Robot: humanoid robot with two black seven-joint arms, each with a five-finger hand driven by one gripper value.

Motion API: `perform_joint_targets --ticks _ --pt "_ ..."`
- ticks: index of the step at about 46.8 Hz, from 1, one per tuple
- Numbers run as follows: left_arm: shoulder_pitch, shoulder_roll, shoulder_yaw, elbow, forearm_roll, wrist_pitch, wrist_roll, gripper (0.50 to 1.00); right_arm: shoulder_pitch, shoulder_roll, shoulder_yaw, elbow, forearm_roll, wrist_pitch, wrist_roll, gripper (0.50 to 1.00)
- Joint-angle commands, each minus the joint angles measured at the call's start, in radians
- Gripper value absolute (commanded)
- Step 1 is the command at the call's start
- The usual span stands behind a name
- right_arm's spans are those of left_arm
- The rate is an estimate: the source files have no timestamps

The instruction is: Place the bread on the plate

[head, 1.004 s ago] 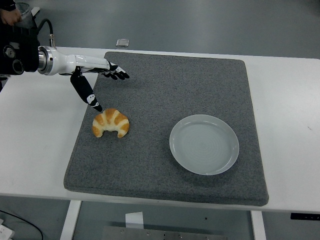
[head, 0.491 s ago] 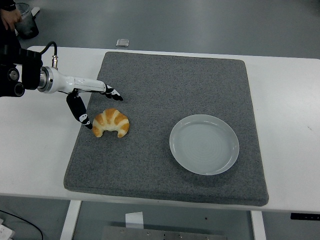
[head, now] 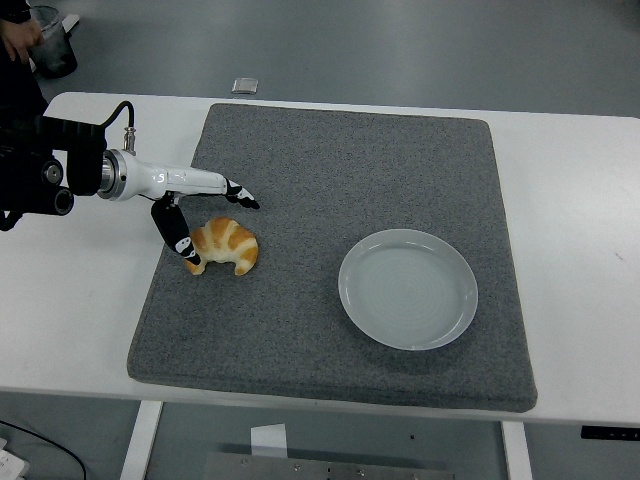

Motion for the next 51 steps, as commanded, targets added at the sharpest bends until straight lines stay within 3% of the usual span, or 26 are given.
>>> perform_joint_targets --ticks 1,51 --pt "0.006 -0.005 0.002 0.009 0.000 0.023 0.000 1.000 0.001 0.000 0.000 0.000 0.000 0.000 0.000 0.932" --pt "0.125 -0.101 -0.003 0.067 -0.005 0.145 0.005 1.000 -0.001 0.000 0.000 0.000 0.000 0.000 0.000 0.932"
